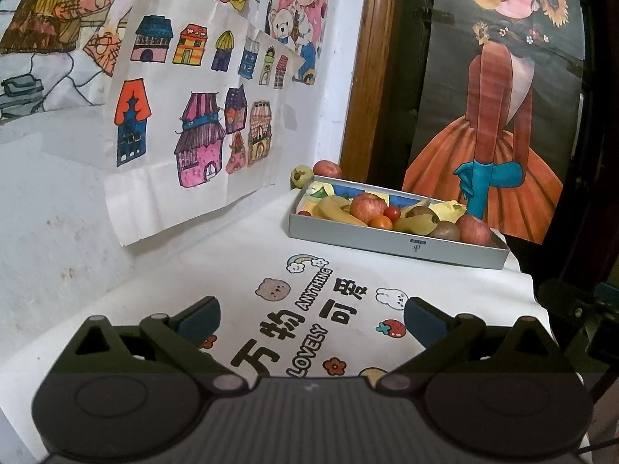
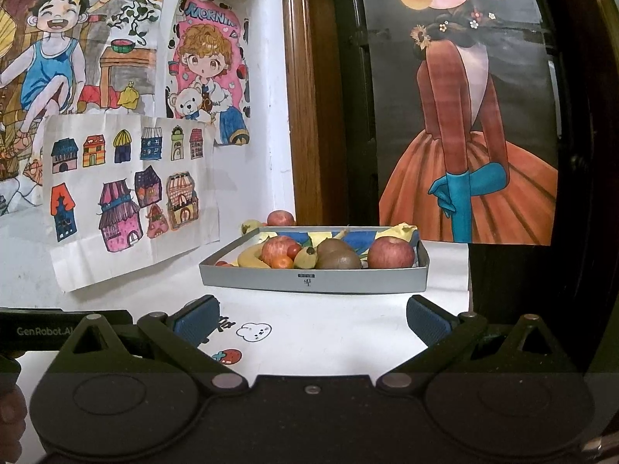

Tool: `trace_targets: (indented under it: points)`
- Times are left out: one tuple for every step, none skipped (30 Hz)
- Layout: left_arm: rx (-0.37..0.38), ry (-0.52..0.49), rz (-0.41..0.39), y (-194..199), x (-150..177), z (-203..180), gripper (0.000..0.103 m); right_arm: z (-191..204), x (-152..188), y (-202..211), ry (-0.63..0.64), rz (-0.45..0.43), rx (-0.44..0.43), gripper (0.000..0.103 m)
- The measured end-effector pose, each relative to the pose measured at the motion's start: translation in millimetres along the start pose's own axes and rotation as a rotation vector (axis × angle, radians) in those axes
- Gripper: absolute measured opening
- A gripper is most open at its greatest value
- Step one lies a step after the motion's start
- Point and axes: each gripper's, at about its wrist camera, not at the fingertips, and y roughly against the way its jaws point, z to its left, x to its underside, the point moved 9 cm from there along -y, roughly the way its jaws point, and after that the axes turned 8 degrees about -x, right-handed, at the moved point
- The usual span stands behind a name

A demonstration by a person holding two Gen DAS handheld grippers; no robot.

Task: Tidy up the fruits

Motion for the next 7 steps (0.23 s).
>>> trace_targets:
  points:
    - [0.001,0.0,0.0,-0.2,0.3,-0.3,0.103,-0.2,-0.4,-0.3,0.0,0.0,0.0,0.102]
    - [0.002,-0.001,0.001,-0.1,0.6,-0.7,0.103,-0.3,-0.4,-0.3,-0.001,0.0,0.001,0.102]
    - [0.003,-0.002,0.001,0.0,0.7,-0.9,0.103,-0.1,0.2,-0.3,-0.001,0.001,0.001,0.102]
    - [0.004,-0.002,0.001,0.1,0.9,-1.1,0.103,-0.5,-0.4,-0.3,0.0,0.001,0.0,0.102]
    - [0.005,-0.002,0.002,0.1,1.0,-1.2,0.103,-0.3,0.0,-0.2,-0.001,0.001,0.0,0.102]
    - [0.006,-0.003,0.002,-0.1,1.0,-1.3,0.103,-0.3,-0.1,-0.3,-0.001,0.001,0.0,0.102]
    - [0.006,-0.003,0.002,-0.1,0.9,-1.3,0.103,-0.7,-0.5,-0.4,0.0,0.001,0.0,0.102]
